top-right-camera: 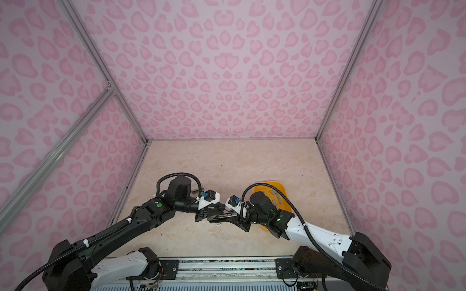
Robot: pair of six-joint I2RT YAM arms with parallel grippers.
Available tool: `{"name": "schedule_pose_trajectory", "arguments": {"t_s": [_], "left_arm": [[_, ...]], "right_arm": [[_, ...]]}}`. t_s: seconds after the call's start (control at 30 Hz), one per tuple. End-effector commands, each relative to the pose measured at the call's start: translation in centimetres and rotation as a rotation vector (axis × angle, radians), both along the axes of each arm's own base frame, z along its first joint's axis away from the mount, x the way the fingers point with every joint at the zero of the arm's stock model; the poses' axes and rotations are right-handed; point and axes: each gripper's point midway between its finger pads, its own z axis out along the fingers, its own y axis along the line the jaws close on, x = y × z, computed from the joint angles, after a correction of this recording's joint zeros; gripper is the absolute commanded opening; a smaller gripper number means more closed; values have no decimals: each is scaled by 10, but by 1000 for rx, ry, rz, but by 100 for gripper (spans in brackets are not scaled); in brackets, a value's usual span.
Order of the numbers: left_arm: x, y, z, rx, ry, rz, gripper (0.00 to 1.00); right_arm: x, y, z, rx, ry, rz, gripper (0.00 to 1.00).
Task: Load the staples into the stapler
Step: 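Pull the stapler top arm away from the base with the right gripper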
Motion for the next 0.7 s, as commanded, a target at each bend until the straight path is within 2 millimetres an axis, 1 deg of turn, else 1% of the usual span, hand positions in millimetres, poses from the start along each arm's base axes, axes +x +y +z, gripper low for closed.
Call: {"name": "schedule_pose_trajectory", "arguments": {"t_s": [0.0,0.07,0.13,0.17,0.33,0.43,0.53,0.6,0.67], "left_arm": [[4,-8,35,-126,-100,-36,4],[1,-8,37,-136,-97,-51,4],[-2,-8,41,-149,-101,-68,4],[-3,-8,41,-152,-100,-72,4],[-6,-7,43,-158,-99,-85,4],[-6,-7,44,-160,-101,-88,4],[-5,-6,45,-167,-105,-91,4],[-3,-3,50,-185,-113,-90,4],[0,1,59,-209,-131,-83,4]], "right_arm": [[-7,-1,-4,-9,5,29,37],[-8,-1,-2,-6,-3,30,33],[-8,-1,-2,-4,-8,35,25],[-9,-1,-3,-4,-10,36,22],[-9,1,-3,-2,-11,44,17],[-10,2,-2,0,-14,52,11],[-11,2,0,7,-20,59,3],[-11,2,1,20,-25,59,0],[-11,2,0,25,-29,55,0]]}}
